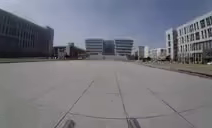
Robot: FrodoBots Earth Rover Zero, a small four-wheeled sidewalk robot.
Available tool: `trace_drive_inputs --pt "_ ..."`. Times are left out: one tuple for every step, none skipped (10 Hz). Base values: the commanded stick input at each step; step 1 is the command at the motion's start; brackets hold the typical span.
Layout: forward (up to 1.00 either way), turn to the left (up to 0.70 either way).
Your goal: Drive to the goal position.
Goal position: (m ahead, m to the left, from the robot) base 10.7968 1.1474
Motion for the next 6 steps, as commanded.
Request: trace_drive_inputs --pt "1.0 0.0" --pt "1.0 0.0" --pt "1.0 0.0" --pt "1.0 0.0" --pt "1.0 0.0" --pt "1.0 0.0"
